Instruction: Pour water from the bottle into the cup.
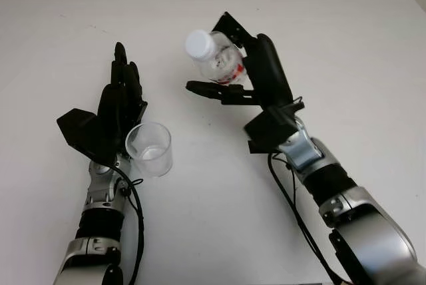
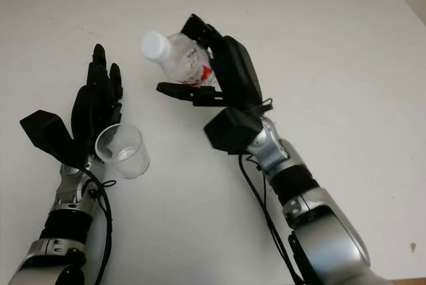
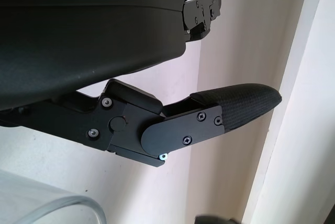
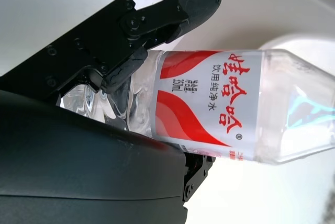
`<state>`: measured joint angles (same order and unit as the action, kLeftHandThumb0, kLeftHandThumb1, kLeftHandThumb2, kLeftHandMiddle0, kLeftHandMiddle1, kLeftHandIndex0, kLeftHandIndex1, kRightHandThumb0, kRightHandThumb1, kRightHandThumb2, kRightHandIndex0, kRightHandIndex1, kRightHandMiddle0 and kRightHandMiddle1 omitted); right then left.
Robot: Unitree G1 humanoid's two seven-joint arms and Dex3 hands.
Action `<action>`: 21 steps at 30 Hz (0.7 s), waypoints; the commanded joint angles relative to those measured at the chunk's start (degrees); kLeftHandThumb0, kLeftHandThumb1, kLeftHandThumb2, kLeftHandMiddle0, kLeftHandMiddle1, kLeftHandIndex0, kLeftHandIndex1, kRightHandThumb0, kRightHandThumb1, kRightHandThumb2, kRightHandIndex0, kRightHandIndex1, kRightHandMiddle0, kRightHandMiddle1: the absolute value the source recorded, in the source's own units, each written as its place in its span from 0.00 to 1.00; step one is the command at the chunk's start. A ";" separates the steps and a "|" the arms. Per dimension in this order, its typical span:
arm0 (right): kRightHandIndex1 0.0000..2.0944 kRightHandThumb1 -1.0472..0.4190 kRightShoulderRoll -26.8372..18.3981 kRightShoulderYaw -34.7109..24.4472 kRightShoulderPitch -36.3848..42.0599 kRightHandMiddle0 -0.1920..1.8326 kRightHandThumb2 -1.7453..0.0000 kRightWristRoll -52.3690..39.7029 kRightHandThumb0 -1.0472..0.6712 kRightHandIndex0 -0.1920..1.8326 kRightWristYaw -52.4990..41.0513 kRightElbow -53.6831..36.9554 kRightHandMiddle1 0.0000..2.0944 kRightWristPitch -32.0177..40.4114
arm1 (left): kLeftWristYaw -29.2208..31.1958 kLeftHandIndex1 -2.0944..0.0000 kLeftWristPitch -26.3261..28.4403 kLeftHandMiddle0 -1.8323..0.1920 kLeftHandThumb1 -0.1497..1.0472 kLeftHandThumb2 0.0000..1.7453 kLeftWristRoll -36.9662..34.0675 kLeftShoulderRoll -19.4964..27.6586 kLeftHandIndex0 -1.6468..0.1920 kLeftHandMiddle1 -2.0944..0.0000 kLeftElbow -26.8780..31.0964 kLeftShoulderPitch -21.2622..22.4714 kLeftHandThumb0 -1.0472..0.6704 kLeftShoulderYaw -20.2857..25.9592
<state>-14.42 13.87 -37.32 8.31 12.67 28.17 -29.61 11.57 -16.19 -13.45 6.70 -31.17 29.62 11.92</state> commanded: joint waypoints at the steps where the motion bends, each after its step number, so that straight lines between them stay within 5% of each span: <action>1: 1.00 0.00 0.42 -2.83 3.55 0.55 0.79 -1.78 0.39 0.69 -1.91 -6.40 1.00 2.76 | 0.27 1.00 0.42 1.00 1.00 0.41 -0.15 0.16 1.00 0.99 0.02 -0.79 0.12 0.19; 11: 1.00 0.00 1.61 -13.01 17.25 0.44 0.79 -13.22 0.37 0.63 -11.36 -27.87 1.00 21.61 | 0.83 1.00 0.47 1.00 1.00 0.41 -0.04 -0.47 1.00 1.00 0.50 -1.35 0.13 -0.25; 21: 1.00 0.00 2.00 -19.79 22.27 0.46 0.81 -21.69 0.37 0.61 -14.37 -43.70 1.00 41.77 | 1.22 1.00 0.62 1.00 1.00 0.41 -0.31 -0.74 1.00 1.00 0.39 -1.50 0.12 -0.41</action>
<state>-12.25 -5.00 -15.70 -12.24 -1.37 -12.64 10.60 12.37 -15.65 -13.48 6.39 -30.68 29.10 11.65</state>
